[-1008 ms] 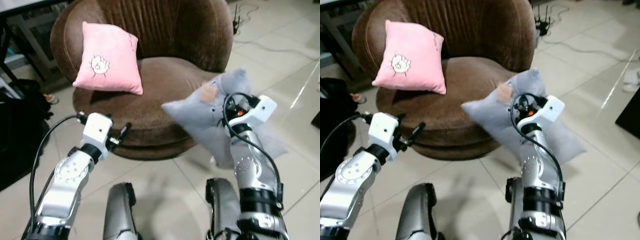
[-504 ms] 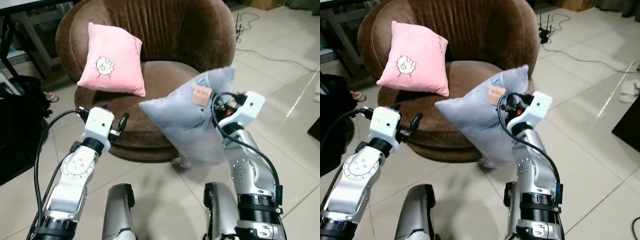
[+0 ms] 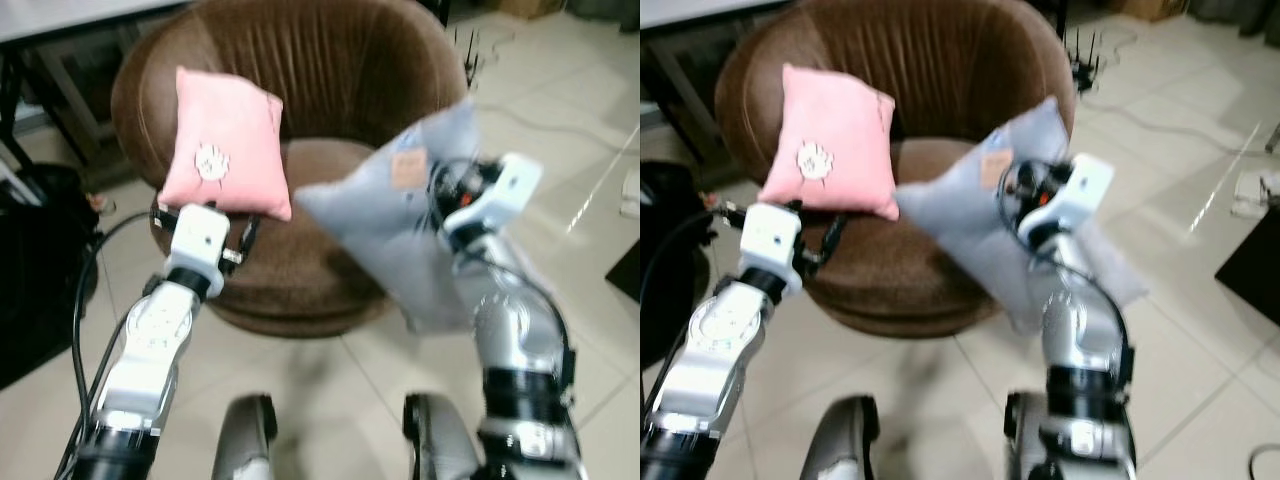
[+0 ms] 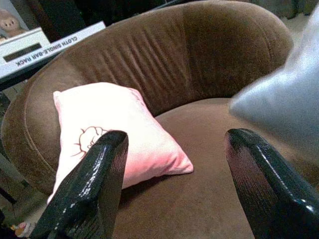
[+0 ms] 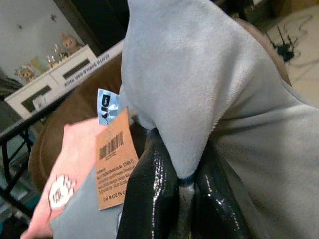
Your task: Move the pillow to the sofa from floor
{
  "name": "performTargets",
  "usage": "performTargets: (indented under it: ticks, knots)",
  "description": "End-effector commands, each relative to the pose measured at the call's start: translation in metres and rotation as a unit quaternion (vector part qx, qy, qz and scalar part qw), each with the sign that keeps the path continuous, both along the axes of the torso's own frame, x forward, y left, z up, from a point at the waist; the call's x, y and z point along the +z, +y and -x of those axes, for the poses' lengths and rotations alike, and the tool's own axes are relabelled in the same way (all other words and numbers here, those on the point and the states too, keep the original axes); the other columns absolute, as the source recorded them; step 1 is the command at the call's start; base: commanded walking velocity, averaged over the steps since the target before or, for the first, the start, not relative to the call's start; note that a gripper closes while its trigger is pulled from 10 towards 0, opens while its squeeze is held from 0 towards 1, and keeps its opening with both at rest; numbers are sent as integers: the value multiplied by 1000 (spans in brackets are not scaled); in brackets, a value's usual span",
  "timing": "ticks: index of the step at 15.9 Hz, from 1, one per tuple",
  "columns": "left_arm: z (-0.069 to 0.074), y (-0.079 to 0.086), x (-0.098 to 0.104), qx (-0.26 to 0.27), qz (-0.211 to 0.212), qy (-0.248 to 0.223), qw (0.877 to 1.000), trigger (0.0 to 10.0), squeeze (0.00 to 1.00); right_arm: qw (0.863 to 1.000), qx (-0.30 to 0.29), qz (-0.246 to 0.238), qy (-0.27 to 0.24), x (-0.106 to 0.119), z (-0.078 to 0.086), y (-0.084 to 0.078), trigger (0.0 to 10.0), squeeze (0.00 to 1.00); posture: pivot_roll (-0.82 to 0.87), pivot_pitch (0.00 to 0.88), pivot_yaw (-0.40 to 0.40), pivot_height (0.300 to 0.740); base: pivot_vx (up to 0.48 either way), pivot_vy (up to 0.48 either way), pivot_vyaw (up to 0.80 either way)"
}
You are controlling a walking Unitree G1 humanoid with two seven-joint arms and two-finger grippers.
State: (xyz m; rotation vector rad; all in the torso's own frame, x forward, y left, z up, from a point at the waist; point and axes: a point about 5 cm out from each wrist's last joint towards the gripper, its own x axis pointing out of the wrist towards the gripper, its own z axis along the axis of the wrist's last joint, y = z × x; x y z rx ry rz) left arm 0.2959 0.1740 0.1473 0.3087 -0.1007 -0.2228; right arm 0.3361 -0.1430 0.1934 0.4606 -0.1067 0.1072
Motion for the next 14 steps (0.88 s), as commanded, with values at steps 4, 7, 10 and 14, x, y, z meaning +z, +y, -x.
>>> performTargets:
  ticks: [4,7,10,14]
  knots:
    - [-6,8,8,10,-1,-11,1000,10000,0,999,4,2,-38,32,-9,0,10000,0,12,0,24,684,0,0,0]
    - [-7,8,9,23,4,-15,1000,10000,0,999,-6,1,-42,42,-18,-3,10000,0,32,0,7,704,0,0,0]
    - [-2,11,0,43,-11,0,999,10000,0,1000,-17,1,-24,33,-23,-2,10000,0,54,0,6,729,0,0,0]
    - [0,9,4,37,-11,-8,999,10000,0,999,-22,18,17,6,-18,-5,10000,0,66,0,5,740,0,0,0]
